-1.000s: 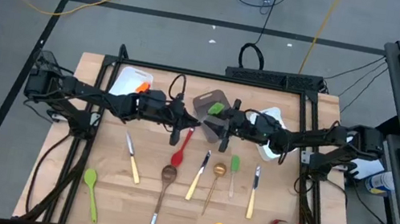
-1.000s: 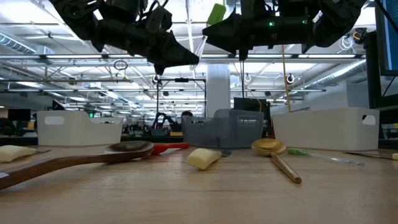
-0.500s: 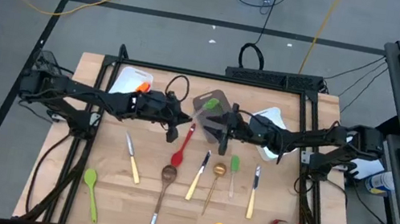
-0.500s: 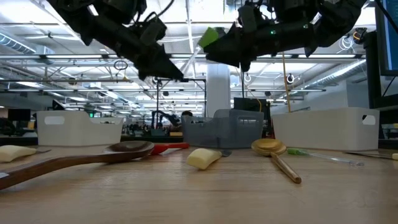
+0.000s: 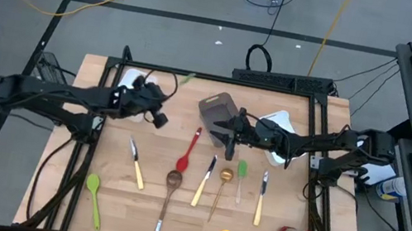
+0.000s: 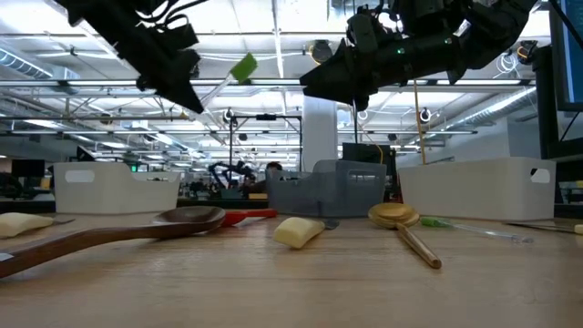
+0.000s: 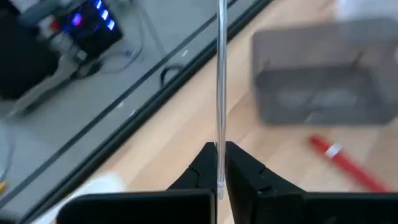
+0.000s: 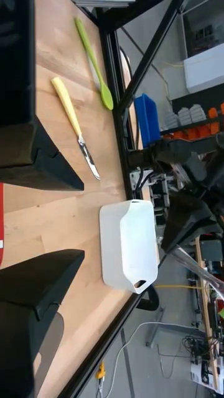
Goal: Pick & Place Kitchen Items
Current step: Put the right green spatula into the left white bin
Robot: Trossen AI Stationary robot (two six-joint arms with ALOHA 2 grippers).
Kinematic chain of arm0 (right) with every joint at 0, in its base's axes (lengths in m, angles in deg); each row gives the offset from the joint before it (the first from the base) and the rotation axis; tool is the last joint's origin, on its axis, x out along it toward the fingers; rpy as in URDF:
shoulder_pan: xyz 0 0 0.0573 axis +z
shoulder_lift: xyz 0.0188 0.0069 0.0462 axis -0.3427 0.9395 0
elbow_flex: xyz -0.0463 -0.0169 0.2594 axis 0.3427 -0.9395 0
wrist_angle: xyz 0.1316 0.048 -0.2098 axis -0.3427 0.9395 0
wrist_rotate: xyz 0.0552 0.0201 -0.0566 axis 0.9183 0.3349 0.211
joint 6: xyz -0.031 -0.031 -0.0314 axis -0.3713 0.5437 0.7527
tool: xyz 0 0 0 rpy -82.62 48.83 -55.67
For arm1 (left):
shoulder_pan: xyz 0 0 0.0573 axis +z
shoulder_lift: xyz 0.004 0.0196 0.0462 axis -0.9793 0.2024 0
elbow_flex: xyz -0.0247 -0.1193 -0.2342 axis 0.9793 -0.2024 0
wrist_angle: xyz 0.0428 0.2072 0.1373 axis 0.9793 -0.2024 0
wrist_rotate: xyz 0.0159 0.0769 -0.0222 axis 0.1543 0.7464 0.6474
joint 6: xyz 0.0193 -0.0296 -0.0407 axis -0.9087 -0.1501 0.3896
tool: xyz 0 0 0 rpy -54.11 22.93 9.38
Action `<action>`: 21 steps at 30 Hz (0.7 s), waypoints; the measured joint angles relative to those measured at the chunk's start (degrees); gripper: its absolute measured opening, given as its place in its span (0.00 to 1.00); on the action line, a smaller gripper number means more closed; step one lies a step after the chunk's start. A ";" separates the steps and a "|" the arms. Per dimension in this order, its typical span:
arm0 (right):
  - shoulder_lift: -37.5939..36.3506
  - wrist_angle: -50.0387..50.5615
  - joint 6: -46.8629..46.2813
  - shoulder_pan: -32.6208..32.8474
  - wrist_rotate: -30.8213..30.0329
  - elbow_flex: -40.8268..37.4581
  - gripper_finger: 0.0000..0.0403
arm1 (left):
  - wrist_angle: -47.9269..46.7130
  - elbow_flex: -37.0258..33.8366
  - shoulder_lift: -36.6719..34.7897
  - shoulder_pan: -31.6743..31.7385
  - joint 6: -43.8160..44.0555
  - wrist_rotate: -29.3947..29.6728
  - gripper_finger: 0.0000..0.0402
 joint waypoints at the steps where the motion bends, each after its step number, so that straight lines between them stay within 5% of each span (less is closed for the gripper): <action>1: 0.00 0.02 0.00 0.00 0.00 0.00 0.39 | -2.45 -0.02 -0.55 0.46 0.91 0.43 0.01; 10: 0.00 0.02 0.17 0.00 -0.02 0.00 0.39 | -21.24 -0.02 -0.89 8.39 10.86 0.69 0.02; 21: 0.00 0.35 0.51 0.00 -0.02 0.00 0.39 | -35.96 -0.02 -0.49 17.45 19.37 -6.28 0.03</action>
